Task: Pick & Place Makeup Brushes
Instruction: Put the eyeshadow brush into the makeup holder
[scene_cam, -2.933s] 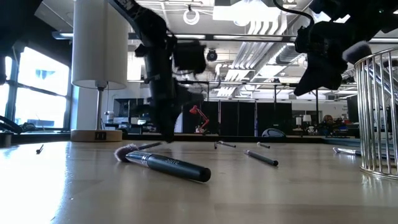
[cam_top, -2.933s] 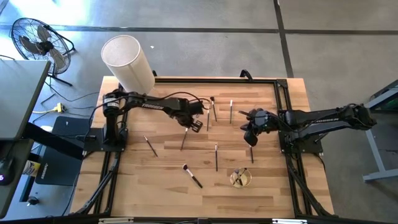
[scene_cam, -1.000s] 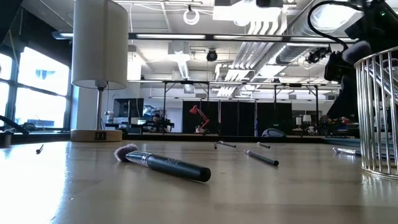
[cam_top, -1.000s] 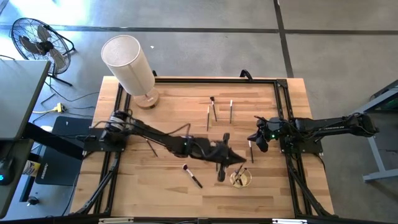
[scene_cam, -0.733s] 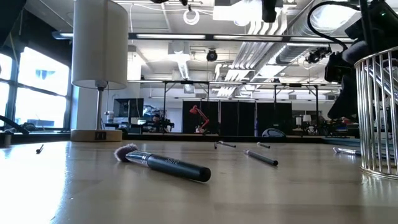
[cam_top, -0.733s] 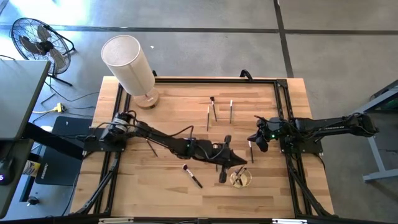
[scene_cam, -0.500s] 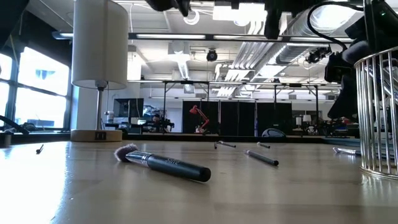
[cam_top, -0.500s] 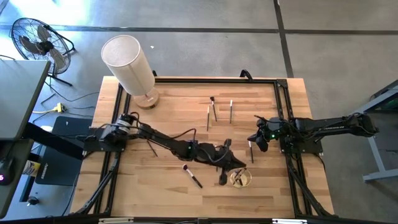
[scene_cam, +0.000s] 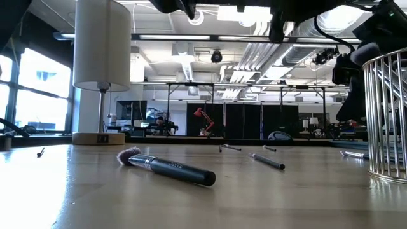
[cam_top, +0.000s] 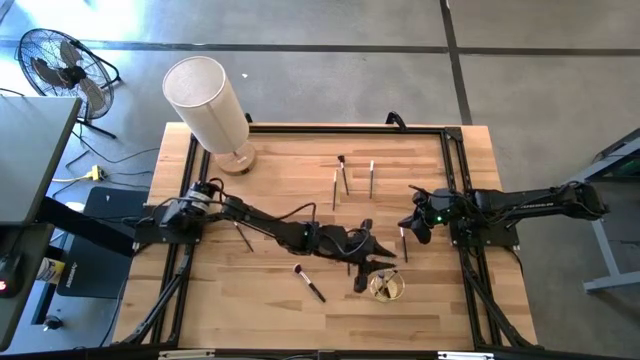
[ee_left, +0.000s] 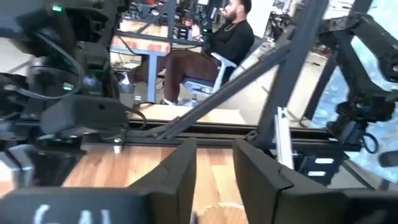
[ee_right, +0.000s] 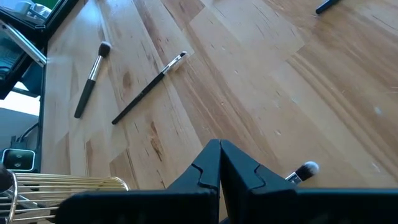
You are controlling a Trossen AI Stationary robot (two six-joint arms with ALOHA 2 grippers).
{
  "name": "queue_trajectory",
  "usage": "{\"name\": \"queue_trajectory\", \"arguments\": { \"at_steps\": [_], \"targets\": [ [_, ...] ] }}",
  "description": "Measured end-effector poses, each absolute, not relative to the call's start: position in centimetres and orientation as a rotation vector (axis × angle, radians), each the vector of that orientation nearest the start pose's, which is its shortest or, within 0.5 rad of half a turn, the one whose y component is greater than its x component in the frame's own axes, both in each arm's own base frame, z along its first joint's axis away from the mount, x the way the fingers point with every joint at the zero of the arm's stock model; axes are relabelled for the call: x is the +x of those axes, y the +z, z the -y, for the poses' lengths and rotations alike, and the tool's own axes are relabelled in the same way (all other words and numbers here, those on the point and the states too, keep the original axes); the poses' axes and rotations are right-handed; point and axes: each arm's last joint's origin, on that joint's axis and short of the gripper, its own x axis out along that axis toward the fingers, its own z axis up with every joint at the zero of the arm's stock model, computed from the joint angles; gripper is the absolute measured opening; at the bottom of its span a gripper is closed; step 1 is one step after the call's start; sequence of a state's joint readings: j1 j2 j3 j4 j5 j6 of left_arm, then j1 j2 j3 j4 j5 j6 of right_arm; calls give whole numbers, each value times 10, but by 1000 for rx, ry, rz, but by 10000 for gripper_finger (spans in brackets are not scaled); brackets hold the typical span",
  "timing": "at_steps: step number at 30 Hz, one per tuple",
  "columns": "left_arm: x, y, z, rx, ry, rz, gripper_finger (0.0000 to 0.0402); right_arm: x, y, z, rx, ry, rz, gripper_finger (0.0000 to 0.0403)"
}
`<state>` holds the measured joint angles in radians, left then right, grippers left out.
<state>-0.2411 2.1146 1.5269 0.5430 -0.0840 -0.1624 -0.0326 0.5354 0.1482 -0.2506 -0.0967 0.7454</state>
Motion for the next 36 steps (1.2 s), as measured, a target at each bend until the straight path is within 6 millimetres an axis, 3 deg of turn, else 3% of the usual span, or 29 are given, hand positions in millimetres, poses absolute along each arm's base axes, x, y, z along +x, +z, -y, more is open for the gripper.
{"name": "queue_trajectory", "arguments": {
  "at_steps": [2, 6, 11, 16, 20, 23, 27, 32, 36],
  "targets": [
    [476, 245, 105, -172, -111, -64, 119, 120, 144, 1, 781, -183, -624, 0],
    [466, 278, 71, -337, -2, -101, 119, 122, 146, 1, 794, -188, -602, 0],
    [445, 300, 31, -465, 139, -333, 101, 123, 148, 3, 757, -229, -557, 0],
    [424, 311, 13, -465, 226, -535, 64, 124, 150, 6, 682, -278, -508, 0],
    [409, 298, 12, -403, 304, -723, 11, 126, 153, 6, 682, -271, -467, 0],
    [402, 283, 20, -359, 328, -805, 8, 127, 154, 6, 683, -267, -454, 0],
    [375, 268, 33, -350, 322, -846, 2, 128, 157, 6, 686, -252, -425, 0],
    [323, 238, 41, -427, 315, -782, 1, 134, 164, 7, 680, -272, -401, 0],
    [266, 221, 44, -501, 342, -712, 1, 148, 186, 10, 617, -381, -436, 0]
  ]
}}
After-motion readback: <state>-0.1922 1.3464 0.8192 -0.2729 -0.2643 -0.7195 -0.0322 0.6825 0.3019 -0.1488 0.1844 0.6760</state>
